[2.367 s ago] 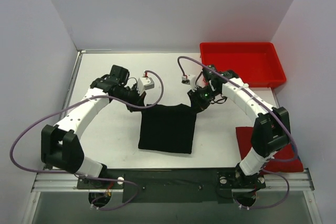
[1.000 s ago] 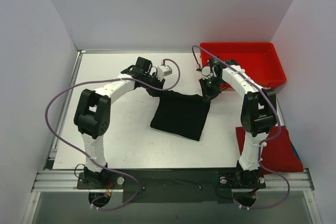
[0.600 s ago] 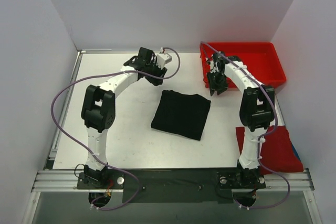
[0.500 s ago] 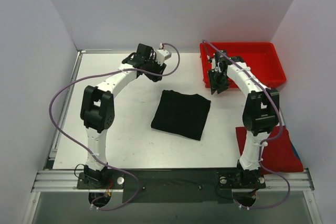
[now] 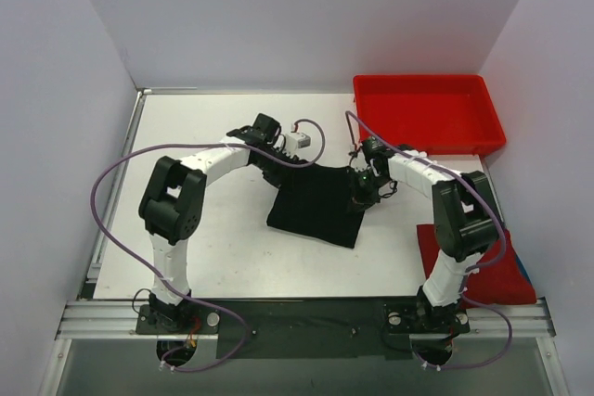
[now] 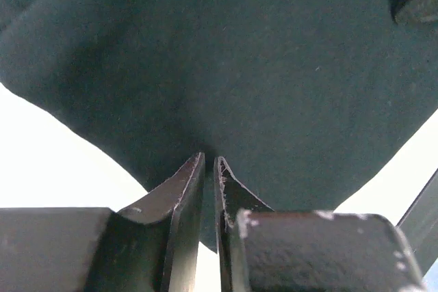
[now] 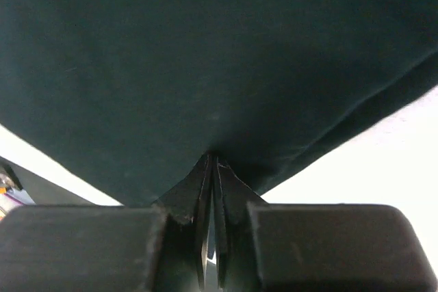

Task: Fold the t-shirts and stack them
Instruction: Smooth out wrinkles on the folded tshirt

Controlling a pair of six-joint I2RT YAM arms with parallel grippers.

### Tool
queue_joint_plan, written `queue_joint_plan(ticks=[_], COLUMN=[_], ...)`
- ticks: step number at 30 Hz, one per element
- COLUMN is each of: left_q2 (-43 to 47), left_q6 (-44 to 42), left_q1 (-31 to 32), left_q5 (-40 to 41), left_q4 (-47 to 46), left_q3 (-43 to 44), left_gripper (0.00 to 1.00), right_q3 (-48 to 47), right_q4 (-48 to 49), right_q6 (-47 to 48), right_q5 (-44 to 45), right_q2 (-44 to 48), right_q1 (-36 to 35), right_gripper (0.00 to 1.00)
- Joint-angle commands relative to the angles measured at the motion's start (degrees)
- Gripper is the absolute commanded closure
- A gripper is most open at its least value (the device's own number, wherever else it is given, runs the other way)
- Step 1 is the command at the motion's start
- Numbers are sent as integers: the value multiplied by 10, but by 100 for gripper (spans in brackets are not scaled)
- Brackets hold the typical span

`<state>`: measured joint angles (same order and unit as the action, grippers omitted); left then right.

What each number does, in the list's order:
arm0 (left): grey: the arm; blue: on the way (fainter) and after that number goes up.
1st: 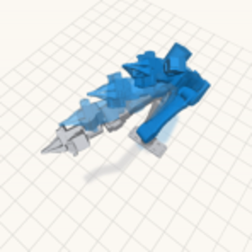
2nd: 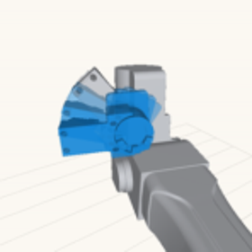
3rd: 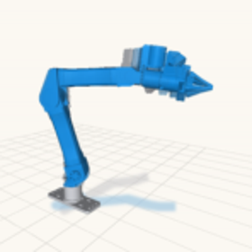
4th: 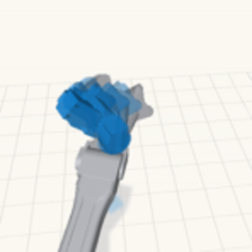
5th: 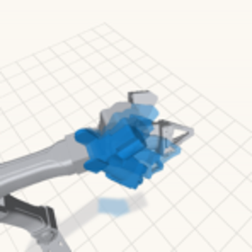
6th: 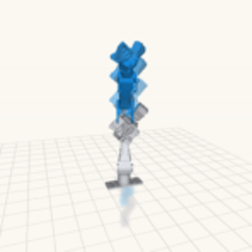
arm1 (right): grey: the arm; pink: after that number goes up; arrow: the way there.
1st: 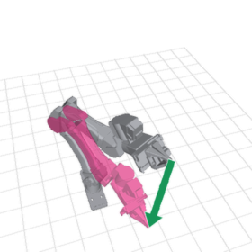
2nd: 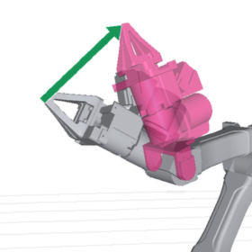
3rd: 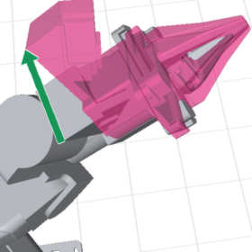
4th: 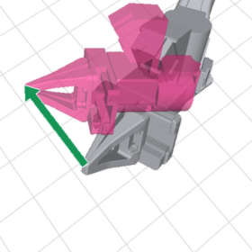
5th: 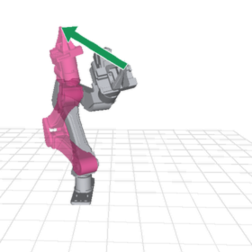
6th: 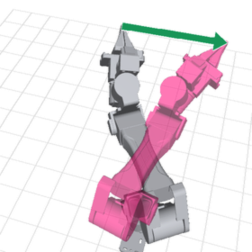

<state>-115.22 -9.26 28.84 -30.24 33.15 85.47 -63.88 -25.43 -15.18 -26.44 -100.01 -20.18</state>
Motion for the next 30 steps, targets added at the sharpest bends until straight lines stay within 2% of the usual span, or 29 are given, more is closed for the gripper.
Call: queue_joint_plan(ticks=[1,5,9,13,16,18,23,26,30], left_q2=[4,12,47,118,142,137,109,95,118], left_q6=[14,-10,-40,-31,13,33,34,15,-4], left_q1=[-12,-9,1,11,19,19,22,33,36], left_q5=[11,17,-4,-70,-94,-73,-34,-12,4], left_q4=[-41,-18,55,78,34,-12,-70,-75,-63], left_q3=[-14,-2,30,-39,-115,-147,-188,-207,-249], left_gripper=[79,78,74,72,71,71,71,71,71], right_q3=[18,-23,-46,-17,45,86,132,168,216], right_q4=[18,-27,-66,-62,-22,19,38,34,14], right_q6=[-45,-6,16,25,-6,-35,-58,-74,-92], right_q5=[26,62,82,73,-16,-41,44,57,93], right_q2=[-25,-30,22,98,113,108,79,65,117], right_q1=[44,52,36,-21,-57,-63,-56,-28,-4], right_gripper=[100,100,100,100,100,100,100,100,100])
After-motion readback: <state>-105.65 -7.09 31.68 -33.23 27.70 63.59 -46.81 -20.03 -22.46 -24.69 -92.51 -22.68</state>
